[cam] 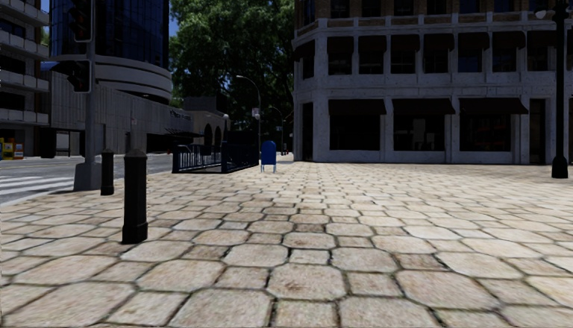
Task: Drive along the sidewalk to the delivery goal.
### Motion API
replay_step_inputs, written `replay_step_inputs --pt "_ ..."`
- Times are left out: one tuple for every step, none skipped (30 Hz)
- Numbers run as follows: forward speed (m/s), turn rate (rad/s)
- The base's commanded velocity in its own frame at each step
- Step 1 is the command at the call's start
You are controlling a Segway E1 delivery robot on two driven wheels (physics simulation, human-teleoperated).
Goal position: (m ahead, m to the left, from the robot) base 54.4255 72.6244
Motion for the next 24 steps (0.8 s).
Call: replay_step_inputs --pt "1.24 0.00" --pt "1.24 0.00" --pt "1.24 0.00" --pt "1.24 0.00" --pt "1.24 0.00" --pt "1.24 0.00" --pt "1.24 0.00" --pt "1.24 0.00" --pt "1.24 0.00" --pt "1.24 0.00" --pt "1.24 0.00" --pt "1.24 0.00" --pt "1.24 0.00" --pt "1.24 0.00" --pt "1.24 0.00" --pt "1.24 0.00" --pt "1.24 0.00" --pt "1.24 0.00" --pt "1.24 0.00" --pt "1.24 0.00" --pt "1.24 0.00" --pt "1.31 0.00" --pt "2.00 0.00" --pt "2.00 0.00"
